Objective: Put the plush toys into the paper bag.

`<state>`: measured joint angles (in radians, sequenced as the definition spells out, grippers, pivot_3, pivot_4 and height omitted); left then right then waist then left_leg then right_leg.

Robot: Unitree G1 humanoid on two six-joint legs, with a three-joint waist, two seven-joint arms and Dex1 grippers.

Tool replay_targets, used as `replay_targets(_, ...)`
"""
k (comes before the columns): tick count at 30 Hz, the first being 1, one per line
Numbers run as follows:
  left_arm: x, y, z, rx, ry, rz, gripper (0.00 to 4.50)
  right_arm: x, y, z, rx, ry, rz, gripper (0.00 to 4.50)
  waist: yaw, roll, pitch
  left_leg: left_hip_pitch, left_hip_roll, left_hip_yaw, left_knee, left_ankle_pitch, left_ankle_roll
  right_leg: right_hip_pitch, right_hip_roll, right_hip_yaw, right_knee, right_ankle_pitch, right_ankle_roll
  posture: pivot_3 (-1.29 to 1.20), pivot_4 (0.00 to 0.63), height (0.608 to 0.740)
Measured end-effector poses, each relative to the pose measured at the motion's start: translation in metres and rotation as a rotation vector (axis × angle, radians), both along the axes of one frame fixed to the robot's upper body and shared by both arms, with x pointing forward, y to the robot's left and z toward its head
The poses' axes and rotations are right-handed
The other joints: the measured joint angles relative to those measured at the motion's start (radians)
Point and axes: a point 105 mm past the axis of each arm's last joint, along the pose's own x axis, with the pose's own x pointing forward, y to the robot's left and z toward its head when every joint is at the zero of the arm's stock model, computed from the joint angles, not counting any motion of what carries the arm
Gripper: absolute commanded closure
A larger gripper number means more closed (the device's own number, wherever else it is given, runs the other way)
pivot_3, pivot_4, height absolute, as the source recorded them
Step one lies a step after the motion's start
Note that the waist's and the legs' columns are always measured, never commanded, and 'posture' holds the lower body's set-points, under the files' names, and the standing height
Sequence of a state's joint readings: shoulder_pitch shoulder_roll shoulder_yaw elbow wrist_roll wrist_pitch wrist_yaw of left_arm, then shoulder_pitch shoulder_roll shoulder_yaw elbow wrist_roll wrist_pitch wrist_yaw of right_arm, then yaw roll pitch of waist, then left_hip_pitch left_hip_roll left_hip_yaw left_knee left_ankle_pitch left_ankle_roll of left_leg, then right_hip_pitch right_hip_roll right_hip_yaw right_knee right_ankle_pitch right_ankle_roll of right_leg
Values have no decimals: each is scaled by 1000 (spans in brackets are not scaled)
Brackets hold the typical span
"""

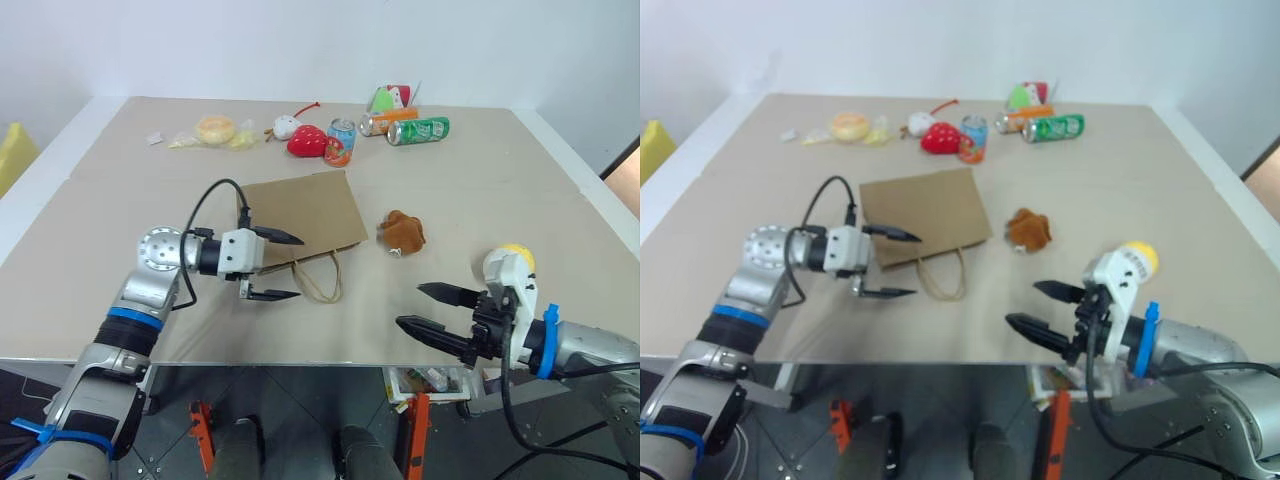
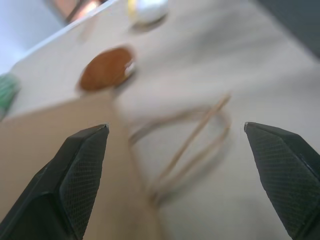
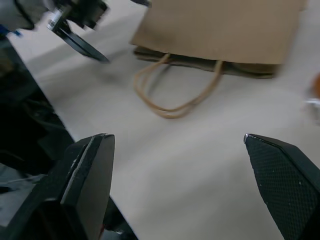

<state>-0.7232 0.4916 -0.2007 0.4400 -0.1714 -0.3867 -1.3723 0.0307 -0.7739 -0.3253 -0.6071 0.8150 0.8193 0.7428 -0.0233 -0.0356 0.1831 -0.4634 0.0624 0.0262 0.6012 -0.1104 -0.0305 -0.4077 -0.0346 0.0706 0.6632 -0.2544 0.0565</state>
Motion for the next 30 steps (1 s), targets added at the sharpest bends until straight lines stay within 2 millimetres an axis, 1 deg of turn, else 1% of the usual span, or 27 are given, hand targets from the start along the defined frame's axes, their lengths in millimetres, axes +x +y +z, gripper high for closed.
replay_targets(3,1,-1,-1,14,-4,-10,0,1,-1,0,-1,-3,-8,39,-2,0,0,1,1,0,0,0,0,0,0,0,0,0,-2,0,150,740)
replay_targets(5,6,-10,-2,32,-22,-37,0,2,-2,1,-2,-17,-15,39,1,0,0,1,0,0,2,1,1,1,0,0,0,0,-3,0,150,740)
replay_targets(8,6,-15,-3,32,-24,-52,0,2,-2,1,-2,-20,-17,39,1,0,0,1,0,0,2,1,1,1,0,0,0,0,-3,0,150,740)
replay_targets(9,7,-20,-5,33,-17,-66,0,2,-3,0,-8,-25,-31,39,1,0,0,1,0,0,3,1,1,1,0,1,0,1,-3,0,150,740)
replay_targets(13,7,-25,-12,50,-5,-79,0,3,-4,0,-5,-29,-36,39,1,0,0,1,0,0,2,1,1,1,0,0,0,1,-3,0,150,740)
replay_targets(15,11,-34,-16,39,9,-67,550,3,-4,0,-8,-35,-38,0,1,0,0,0,0,0,2,1,1,1,0,0,0,1,-3,0,150,740)
replay_targets(17,13,-37,-16,33,2,-60,1055,3,-4,0,-10,-37,-40,0,1,0,0,0,0,0,2,1,1,1,0,1,0,1,-3,0,150,740)
replay_targets(18,15,-40,-15,26,1,-55,1556,3,-4,0,-10,-41,-40,0,1,0,0,0,0,0,2,1,1,1,0,0,0,1,-3,0,150,740)
replay_targets(19,16,-42,-15,23,1,-56,1883,3,-4,0,-10,-43,-39,0,1,0,0,0,0,0,2,1,1,1,0,0,0,1,-3,0,150,740)
replay_targets(21,16,-44,-17,23,-1,-57,2947,4,-3,-1,-13,-43,-39,0,0,0,0,0,0,0,2,1,1,1,0,0,0,1,-3,0,150,740)
replay_targets(22,17,-43,-19,26,4,-52,3375,4,-3,-1,-14,-42,-39,0,0,0,0,0,0,0,2,1,1,1,0,0,0,1,-3,0,150,740)
replay_targets(23,17,-42,-21,29,10,-47,3682,3,-3,-1,-15,-42,-40,0,0,0,0,0,0,0,2,1,1,1,0,0,0,1,-3,0,150,740)
replay_targets(24,17,-42,-22,30,9,-47,4249,3,-4,-1,-16,-41,-41,0,0,0,0,0,0,0,2,1,1,1,0,0,0,1,-3,0,150,740)
replay_targets(25,17,-42,-22,31,8,-50,4438,3,-4,-2,-16,-41,-41,0,0,0,0,0,0,0,2,1,1,1,0,0,0,1,-3,0,150,740)
replay_targets(30,16,-40,-22,39,9,-59,4438,4,-4,-2,-21,-45,-45,0,0,0,0,0,0,0,2,1,1,1,0,0,0,1,-3,0,150,740)
